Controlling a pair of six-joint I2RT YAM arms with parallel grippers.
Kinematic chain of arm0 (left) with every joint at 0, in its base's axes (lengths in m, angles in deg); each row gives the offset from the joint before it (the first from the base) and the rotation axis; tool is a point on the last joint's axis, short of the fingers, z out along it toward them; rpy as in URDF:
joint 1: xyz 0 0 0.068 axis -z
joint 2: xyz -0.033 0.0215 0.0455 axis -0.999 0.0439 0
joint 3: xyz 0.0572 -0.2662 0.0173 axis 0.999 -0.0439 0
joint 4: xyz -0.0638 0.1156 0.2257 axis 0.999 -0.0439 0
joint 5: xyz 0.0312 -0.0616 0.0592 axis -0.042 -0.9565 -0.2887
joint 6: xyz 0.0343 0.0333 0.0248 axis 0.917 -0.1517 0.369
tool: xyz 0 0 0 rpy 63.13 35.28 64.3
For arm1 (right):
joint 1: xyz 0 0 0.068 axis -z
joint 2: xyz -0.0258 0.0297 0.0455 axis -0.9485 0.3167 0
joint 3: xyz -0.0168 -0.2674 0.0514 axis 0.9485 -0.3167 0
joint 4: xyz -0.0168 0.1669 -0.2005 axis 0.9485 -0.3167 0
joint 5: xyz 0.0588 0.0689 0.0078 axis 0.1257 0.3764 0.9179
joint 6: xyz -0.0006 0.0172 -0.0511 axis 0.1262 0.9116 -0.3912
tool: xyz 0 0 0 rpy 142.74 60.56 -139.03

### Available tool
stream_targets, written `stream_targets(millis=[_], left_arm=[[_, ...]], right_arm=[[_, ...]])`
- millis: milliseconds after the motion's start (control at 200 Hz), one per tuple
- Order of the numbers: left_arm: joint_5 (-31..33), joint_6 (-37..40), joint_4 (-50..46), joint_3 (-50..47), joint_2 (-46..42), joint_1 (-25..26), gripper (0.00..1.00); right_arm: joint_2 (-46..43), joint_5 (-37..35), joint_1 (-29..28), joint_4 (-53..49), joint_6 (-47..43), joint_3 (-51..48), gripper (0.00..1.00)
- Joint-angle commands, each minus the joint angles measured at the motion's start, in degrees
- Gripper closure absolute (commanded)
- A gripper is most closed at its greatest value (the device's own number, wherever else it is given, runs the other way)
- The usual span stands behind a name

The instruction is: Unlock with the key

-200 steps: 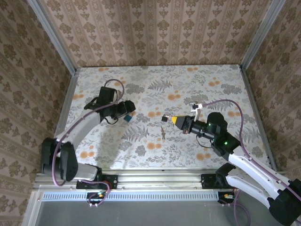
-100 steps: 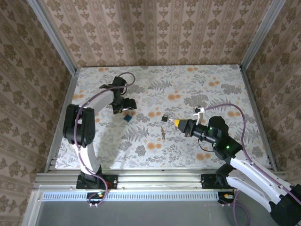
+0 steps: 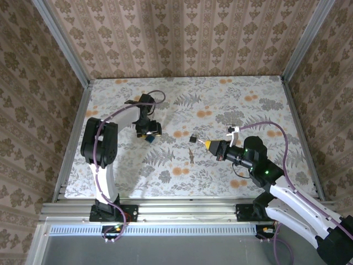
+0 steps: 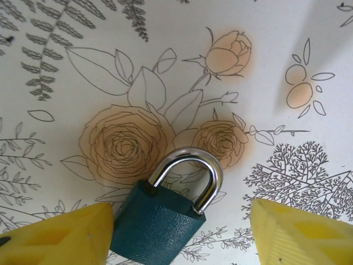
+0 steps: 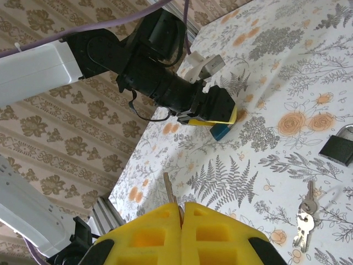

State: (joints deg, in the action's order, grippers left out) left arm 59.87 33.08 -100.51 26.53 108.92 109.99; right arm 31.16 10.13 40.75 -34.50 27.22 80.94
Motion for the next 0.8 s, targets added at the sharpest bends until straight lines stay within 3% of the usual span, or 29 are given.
stream_targets(millis=[0, 640, 790], left_arm=[[1.3, 1.1, -2.2, -0.9, 0.8, 1.0, 0.35], [7.2, -3.9, -4.1, 1.5, 4.9, 3.3, 0.51], [7.8, -4.3, -4.6, 1.8, 6.7, 5.0, 0.62]], right_arm=[[0.1, -1.2, 0.3, 0.3, -0.9, 0.4, 1.0], [-0.6, -1.7, 1.1, 1.2, -0.2, -1.3, 1.0], [-0.6, -1.6, 1.3, 1.3, -0.3, -1.5, 1.0]])
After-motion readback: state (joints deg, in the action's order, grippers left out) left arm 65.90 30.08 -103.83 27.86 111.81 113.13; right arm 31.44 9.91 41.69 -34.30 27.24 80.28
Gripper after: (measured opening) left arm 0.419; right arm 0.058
